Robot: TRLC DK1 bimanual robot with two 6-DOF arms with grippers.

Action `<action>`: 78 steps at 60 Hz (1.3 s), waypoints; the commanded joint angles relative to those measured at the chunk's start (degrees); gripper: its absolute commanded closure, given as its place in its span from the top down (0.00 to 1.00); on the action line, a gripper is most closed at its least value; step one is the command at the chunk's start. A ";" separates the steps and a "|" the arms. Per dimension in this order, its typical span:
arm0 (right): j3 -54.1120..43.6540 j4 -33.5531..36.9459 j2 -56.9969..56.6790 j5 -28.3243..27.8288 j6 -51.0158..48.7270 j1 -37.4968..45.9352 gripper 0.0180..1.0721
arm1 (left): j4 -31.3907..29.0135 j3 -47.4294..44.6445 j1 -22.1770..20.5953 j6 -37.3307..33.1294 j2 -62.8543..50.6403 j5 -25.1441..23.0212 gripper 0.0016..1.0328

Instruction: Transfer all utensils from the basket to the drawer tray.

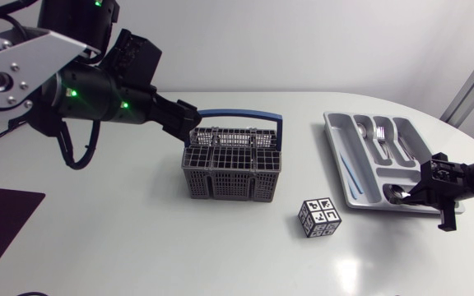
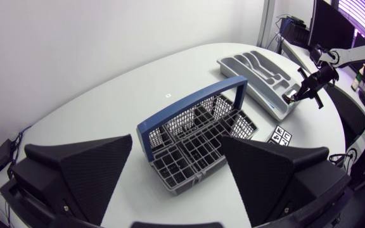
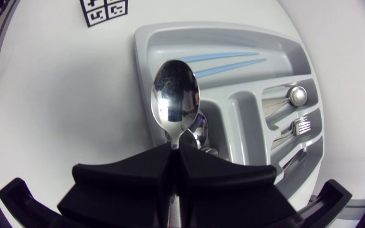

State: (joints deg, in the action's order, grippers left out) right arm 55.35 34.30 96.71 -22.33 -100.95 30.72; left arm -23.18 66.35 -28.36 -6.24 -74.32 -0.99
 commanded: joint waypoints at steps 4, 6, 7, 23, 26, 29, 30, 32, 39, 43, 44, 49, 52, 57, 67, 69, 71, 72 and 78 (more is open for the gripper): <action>2.22 -1.35 2.70 1.67 -4.00 0.39 0.06 | 3.14 -4.82 0.94 -0.70 2.52 0.73 0.95; 2.22 -1.87 2.96 2.20 -4.26 0.31 0.06 | 3.76 -5.53 1.11 -0.70 3.05 0.73 0.95; 2.22 -2.22 3.14 2.64 -4.35 0.22 0.06 | 4.19 -6.05 1.11 -0.70 3.31 0.73 0.95; 0.55 -9.78 5.34 5.36 -5.05 -0.05 0.12 | 6.74 -10.36 2.61 -1.05 5.95 0.73 0.95; 0.46 -10.49 5.34 5.36 -5.05 0.13 0.15 | 7.10 -10.89 2.70 -1.05 6.30 0.73 0.95; 0.37 -11.01 4.98 5.36 -5.05 0.31 0.19 | 7.10 -11.15 2.78 -1.05 6.47 0.73 0.95; 0.19 -11.28 4.81 5.36 -5.05 0.39 0.20 | 7.10 -11.42 2.78 -1.05 6.65 0.73 0.95; -0.33 -12.07 4.46 5.36 -5.05 0.39 0.23 | 7.10 -11.50 2.87 -1.05 6.74 0.73 0.95; -2.35 -15.58 2.70 5.28 -5.14 0.57 0.40 | 7.10 -12.29 3.05 -0.97 7.09 0.73 0.95; -3.32 -17.25 1.47 5.10 -5.05 0.57 0.45 | 7.18 -12.65 3.05 -0.97 7.18 0.73 0.95; -3.32 -17.52 1.29 5.10 -5.05 0.57 0.46 | 7.18 -12.65 3.13 -0.97 7.18 0.73 0.95; -3.50 -17.25 -0.55 4.49 -4.79 0.74 0.49 | 7.10 -13.09 3.22 -0.97 7.44 0.73 0.95; -3.85 -17.17 -1.87 4.13 -4.61 0.83 0.51 | 7.18 -13.35 3.31 -0.97 7.79 0.73 0.95; -4.90 -16.73 -4.86 3.25 -4.08 0.92 0.53 | 7.18 -14.14 3.57 -0.97 8.32 0.73 0.95; -7.36 -16.29 -10.84 0.53 1.72 -0.31 0.58 | 7.36 -15.99 4.01 -1.05 9.64 0.73 0.95; -7.72 -15.85 -11.98 0.27 3.04 -0.93 0.58 | 7.36 -16.25 4.19 -1.14 9.81 0.73 0.95; -8.16 -15.23 -13.03 0.00 4.35 -1.72 0.58 | 7.36 -16.69 4.37 -1.14 10.08 0.73 0.95; -8.42 -15.14 -13.83 0.00 5.67 -2.42 0.59 | 7.36 -16.78 4.37 -1.14 10.08 0.73 0.95; -10.53 -15.14 -17.87 -1.05 11.91 -5.76 0.65 | 7.89 -18.27 4.98 -1.49 10.78 0.73 0.95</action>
State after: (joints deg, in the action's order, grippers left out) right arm 47.57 18.22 81.95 -22.52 -94.32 27.49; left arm -16.23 50.19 -24.12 -6.50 -64.66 -0.56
